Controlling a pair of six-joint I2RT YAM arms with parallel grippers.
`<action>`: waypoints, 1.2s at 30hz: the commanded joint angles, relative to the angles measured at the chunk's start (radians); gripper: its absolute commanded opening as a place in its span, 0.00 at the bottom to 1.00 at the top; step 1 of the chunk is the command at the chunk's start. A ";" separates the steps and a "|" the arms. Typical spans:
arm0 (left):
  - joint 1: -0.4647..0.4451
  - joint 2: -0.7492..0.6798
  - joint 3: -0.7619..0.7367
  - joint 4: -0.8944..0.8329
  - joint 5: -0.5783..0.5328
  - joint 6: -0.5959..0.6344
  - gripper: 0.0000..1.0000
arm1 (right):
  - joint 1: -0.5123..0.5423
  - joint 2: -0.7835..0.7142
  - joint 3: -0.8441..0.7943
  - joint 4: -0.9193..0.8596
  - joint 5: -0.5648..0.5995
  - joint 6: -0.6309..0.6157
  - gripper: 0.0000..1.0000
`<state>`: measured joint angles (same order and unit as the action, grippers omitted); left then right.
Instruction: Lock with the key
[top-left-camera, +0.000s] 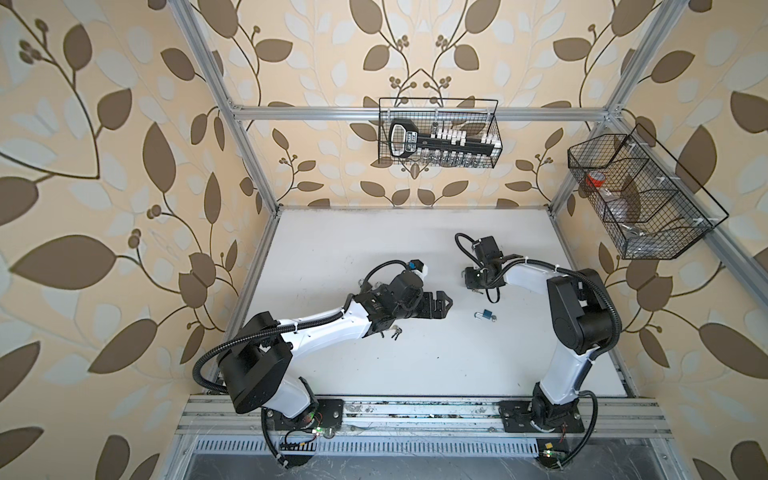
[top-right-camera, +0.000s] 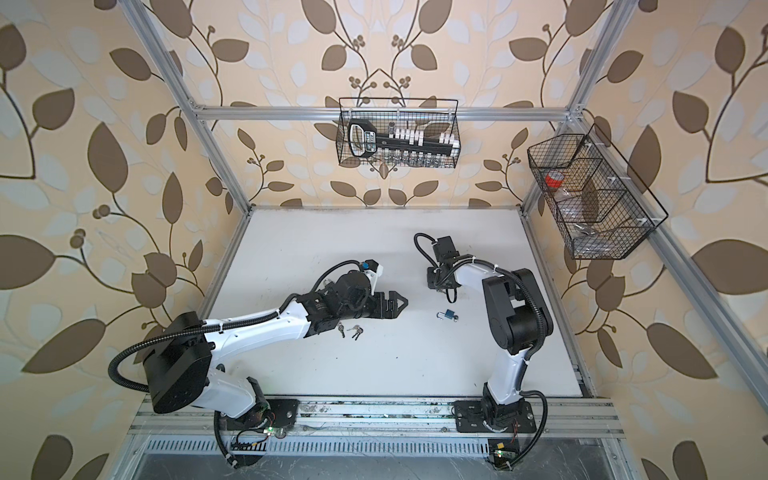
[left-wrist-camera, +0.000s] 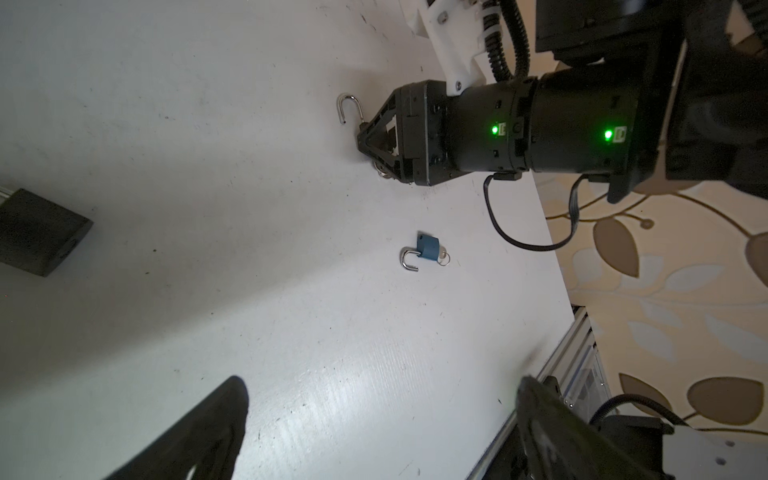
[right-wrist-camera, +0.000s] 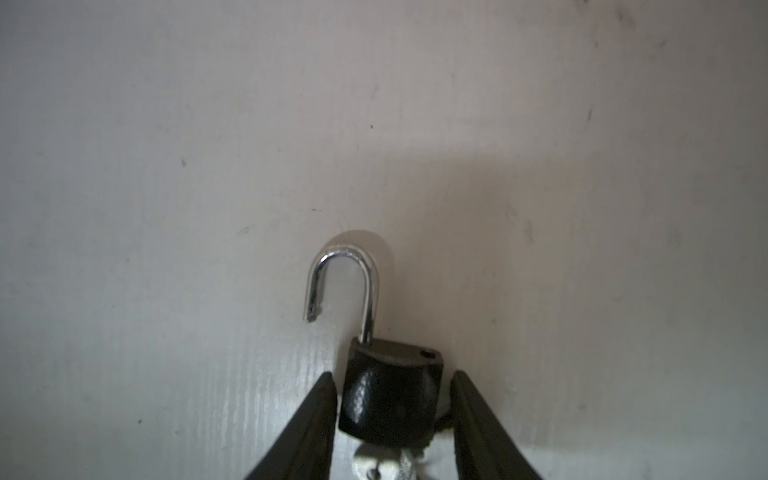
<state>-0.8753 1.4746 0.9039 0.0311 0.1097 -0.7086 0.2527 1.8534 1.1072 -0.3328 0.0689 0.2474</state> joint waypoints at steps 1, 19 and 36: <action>0.009 -0.007 0.026 0.029 0.016 0.007 0.99 | 0.006 0.036 0.034 -0.036 0.008 -0.014 0.44; 0.042 -0.139 -0.016 -0.023 -0.051 -0.006 0.99 | 0.014 -0.090 -0.031 0.008 -0.002 0.030 0.21; 0.325 -0.378 0.122 -0.330 0.327 0.222 0.89 | 0.266 -0.611 -0.097 0.027 -0.282 -0.159 0.00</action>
<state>-0.5529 1.1534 0.9695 -0.2489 0.3645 -0.5671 0.4465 1.2755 0.9668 -0.2588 -0.1493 0.1764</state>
